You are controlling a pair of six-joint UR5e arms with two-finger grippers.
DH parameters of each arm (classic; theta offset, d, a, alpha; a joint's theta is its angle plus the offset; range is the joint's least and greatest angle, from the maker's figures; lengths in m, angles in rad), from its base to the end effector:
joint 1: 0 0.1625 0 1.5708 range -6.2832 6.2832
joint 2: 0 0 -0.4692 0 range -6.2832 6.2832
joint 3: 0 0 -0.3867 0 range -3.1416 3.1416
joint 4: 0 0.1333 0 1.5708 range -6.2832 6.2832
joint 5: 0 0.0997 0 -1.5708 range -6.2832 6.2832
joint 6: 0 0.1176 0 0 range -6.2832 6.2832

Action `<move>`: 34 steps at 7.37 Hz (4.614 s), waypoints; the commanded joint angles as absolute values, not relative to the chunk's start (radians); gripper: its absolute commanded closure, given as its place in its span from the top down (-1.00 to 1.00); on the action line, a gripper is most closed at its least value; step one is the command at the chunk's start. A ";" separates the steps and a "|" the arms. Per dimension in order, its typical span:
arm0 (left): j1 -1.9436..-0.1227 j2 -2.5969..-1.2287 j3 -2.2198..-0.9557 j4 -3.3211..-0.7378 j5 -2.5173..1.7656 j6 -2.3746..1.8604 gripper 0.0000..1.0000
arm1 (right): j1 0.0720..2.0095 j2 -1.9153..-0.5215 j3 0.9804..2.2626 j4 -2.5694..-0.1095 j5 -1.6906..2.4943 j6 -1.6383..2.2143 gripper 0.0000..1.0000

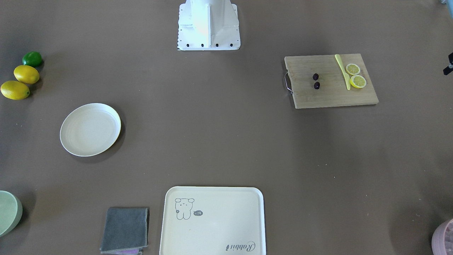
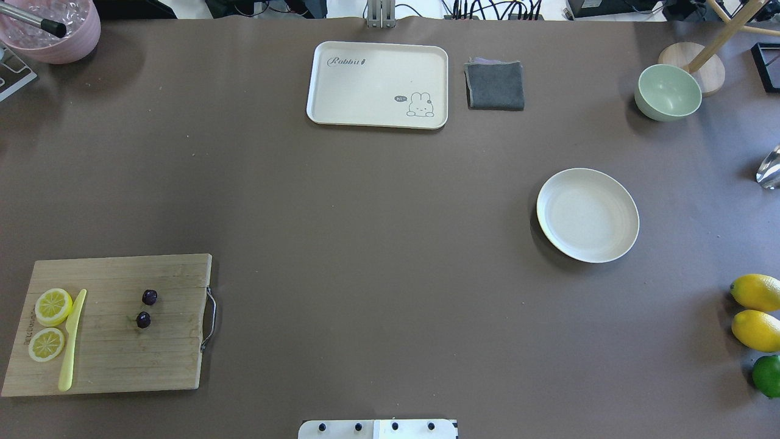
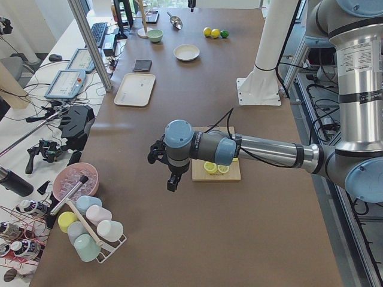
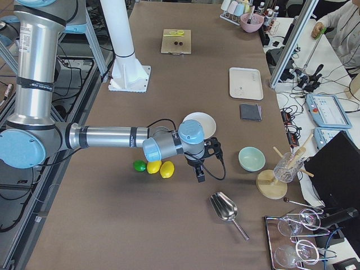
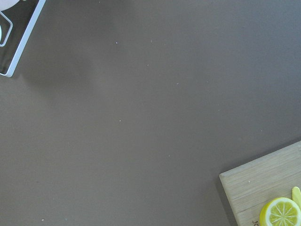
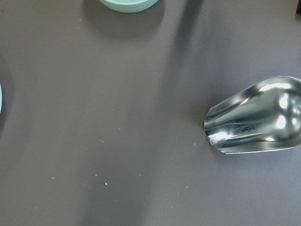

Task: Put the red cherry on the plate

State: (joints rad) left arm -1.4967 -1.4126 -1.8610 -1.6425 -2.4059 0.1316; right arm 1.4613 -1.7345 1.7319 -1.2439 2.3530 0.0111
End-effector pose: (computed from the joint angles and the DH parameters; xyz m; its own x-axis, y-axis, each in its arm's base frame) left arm -0.0147 -0.4253 0.6321 0.6430 0.3257 -0.6932 -0.1582 0.9420 0.2958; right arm 0.0030 -0.4342 0.6737 0.6817 -0.2903 0.6716 0.0960 0.9455 0.3112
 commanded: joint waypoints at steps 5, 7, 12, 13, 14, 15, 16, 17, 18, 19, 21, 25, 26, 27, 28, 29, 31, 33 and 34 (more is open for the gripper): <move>-1.494 -1.413 -1.850 -1.666 -2.410 0.137 0.96 | 1.483 -1.726 1.726 -1.275 2.365 0.014 1.00; -1.496 -1.411 -1.850 -1.664 -2.411 0.132 0.96 | 1.483 -1.686 1.738 -1.406 2.381 0.012 1.00; -1.461 -1.413 -1.844 -1.675 -2.411 0.042 0.96 | 1.389 -1.614 1.736 -1.422 2.490 0.012 1.00; -1.454 -1.405 -1.844 -1.681 -2.411 0.040 0.96 | 1.308 -1.562 1.717 -1.379 2.487 0.046 1.00; -1.453 -1.405 -1.842 -1.680 -2.411 0.011 0.96 | 1.261 -1.501 1.668 -1.340 2.490 0.117 1.00; -1.447 -1.405 -1.841 -1.681 -2.411 -0.015 0.96 | 1.196 -1.470 1.619 -1.260 2.490 0.197 1.00; -1.445 -1.405 -1.835 -1.681 -2.411 -0.015 0.96 | 1.131 -1.439 1.576 -1.164 2.476 0.327 1.00; -1.445 -1.405 -1.833 -1.681 -2.411 -0.017 0.96 | 1.091 -1.410 1.512 -1.064 2.442 0.416 1.00; -1.445 -1.407 -1.833 -1.681 -2.411 -0.018 0.96 | 1.051 -1.402 1.465 -1.016 2.397 0.434 0.97; -1.445 -1.407 -1.833 -1.681 -2.411 -0.018 0.96 | 1.030 -1.384 1.432 -1.017 2.376 0.437 0.88; -1.440 -1.407 -1.835 -1.683 -2.413 -0.044 0.96 | 0.994 -1.368 1.427 -1.016 2.373 0.541 -0.87; -1.440 -1.407 -1.842 -1.681 -2.414 -0.073 0.96 | 0.963 -1.332 1.457 -1.015 2.376 0.616 -1.00; -1.440 -1.408 -1.847 -1.683 -2.445 -0.102 0.96 | 0.959 -1.269 1.469 -1.014 2.375 0.794 -1.00; -1.439 -1.405 -1.894 -1.710 -2.497 -0.174 0.96 | 0.906 -1.222 1.489 -1.012 2.362 0.939 -1.00; -1.387 -1.404 -1.984 -1.730 -2.500 -0.359 0.96 | 0.855 -1.183 1.509 -1.011 2.346 1.063 -1.00; -1.276 -1.401 -2.075 -1.732 -2.453 -0.572 0.96 | 0.791 -1.161 1.541 -1.011 2.298 1.151 -1.00; -1.076 -1.374 -2.198 -1.732 -2.425 -0.724 0.96 | 0.628 -1.090 1.562 -1.012 2.150 1.331 -1.00; -0.958 -1.374 -2.189 -1.838 -2.331 -0.901 0.94 | 0.546 -1.060 1.555 -1.012 2.053 1.356 -1.00; -0.811 -1.376 -2.177 -1.868 -2.169 -0.979 0.89 | 0.539 -1.058 1.555 -1.012 2.051 1.356 -1.00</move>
State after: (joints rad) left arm -0.9506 -1.3758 -2.1846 -1.8190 -2.3170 -0.8763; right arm 0.5644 -1.0670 1.5565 -1.0124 2.0765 1.3481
